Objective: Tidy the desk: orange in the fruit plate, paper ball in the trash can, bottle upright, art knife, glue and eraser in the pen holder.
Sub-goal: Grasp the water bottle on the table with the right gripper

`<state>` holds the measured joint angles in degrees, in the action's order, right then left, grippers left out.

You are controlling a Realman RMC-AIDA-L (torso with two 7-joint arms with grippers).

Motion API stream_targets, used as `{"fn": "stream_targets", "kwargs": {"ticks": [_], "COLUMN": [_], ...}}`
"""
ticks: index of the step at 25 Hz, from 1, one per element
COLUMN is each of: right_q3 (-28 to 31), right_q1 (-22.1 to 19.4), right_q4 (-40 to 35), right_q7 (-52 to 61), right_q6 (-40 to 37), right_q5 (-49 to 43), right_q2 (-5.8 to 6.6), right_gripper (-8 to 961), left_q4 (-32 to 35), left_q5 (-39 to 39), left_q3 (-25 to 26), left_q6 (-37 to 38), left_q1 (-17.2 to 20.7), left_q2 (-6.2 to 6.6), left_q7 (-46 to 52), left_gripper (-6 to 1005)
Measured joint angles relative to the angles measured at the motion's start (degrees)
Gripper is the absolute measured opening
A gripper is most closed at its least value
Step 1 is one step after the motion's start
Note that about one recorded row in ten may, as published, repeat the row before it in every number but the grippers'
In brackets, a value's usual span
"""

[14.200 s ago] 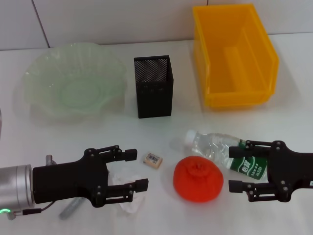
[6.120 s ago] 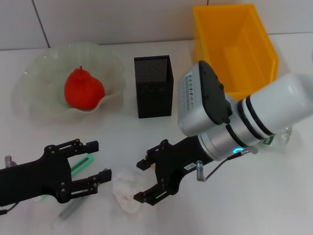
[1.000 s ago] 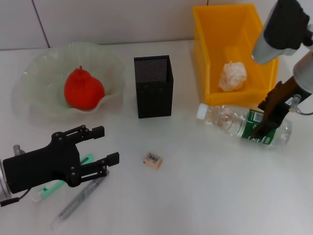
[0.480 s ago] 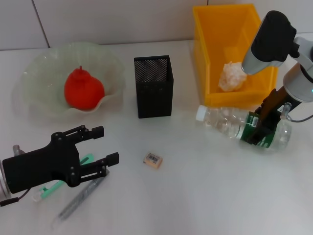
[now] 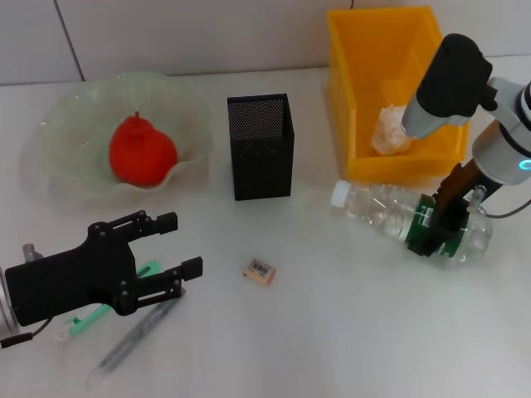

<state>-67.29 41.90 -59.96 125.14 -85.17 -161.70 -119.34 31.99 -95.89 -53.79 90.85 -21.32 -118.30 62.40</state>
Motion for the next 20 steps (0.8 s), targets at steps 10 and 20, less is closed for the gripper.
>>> {"fn": "stream_targets", "kwargs": {"ticks": [10,20], "right_q3": [-1.21,-2.02], "right_q1": [-0.15,-0.43], "right_q4": [0.79,1.46], "right_q7": [0.85,1.34], "right_q6": [1.02,1.85], "right_q5": [0.25,0.77], "right_q2": [-0.11,-0.13], "right_gripper": [843,844], "left_q4": [0.0,0.0], "left_q5": [-0.02,-0.04], "left_q3": [0.0,0.0], "left_q6": [-0.06,-0.06], "left_q1": [0.4,0.48], "left_q2": [0.0,0.0], "left_q7": [-0.05,-0.08], "left_gripper": [753,753]}}
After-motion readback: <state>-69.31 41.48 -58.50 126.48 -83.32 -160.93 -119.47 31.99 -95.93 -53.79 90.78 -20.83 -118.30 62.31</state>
